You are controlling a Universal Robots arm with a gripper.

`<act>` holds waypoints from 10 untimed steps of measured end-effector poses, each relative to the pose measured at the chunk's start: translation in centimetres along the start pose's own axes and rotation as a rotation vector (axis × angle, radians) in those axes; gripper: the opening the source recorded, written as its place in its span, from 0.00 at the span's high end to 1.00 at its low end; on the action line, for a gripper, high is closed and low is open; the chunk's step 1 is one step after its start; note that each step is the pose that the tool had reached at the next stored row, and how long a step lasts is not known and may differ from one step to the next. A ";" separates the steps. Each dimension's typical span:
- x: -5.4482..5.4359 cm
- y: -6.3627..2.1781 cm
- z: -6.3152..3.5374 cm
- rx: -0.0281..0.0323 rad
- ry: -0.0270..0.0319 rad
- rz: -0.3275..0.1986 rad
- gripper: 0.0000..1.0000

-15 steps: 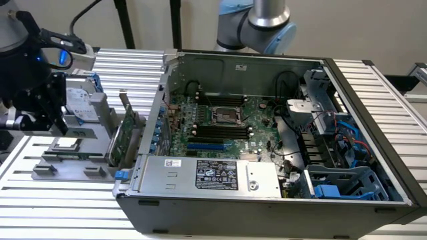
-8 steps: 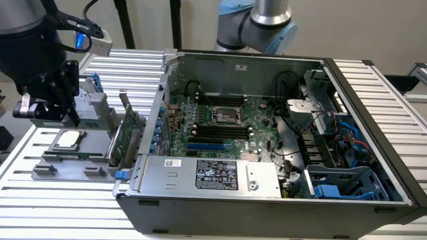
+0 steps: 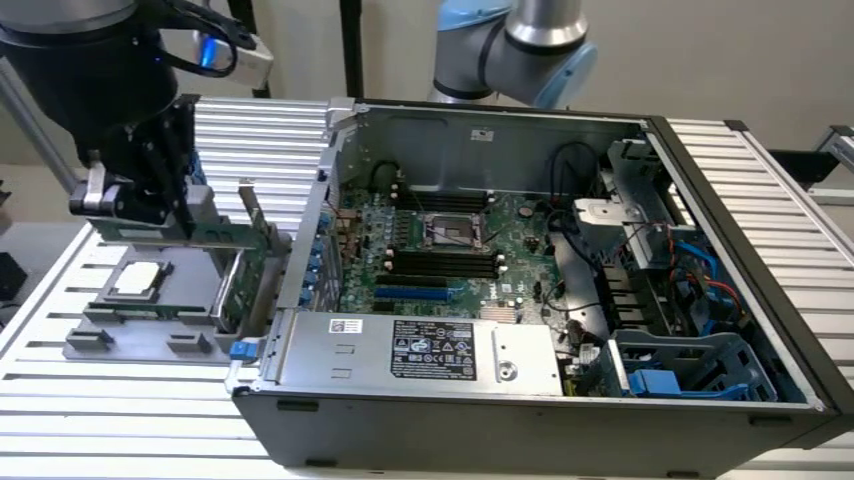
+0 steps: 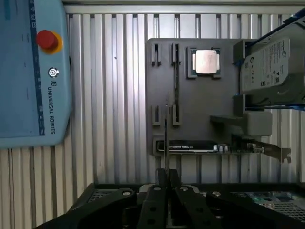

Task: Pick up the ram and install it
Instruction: 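Pick up the ram and move it above insertion slot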

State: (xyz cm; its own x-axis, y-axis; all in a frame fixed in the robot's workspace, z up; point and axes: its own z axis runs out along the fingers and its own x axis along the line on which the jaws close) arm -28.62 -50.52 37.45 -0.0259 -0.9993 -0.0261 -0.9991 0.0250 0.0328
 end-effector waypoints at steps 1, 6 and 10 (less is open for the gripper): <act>0.0 -0.44 -0.14 0.0000 0.0000 0.000 1.00; -0.1 -2.72 -0.52 -0.0001 0.0000 0.000 1.00; -0.1 -4.53 -0.68 -0.0001 0.0000 0.000 1.00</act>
State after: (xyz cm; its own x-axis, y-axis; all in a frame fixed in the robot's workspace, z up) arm -24.07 -50.51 37.98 -0.0259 -0.9993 -0.0262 -0.9991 0.0251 0.0329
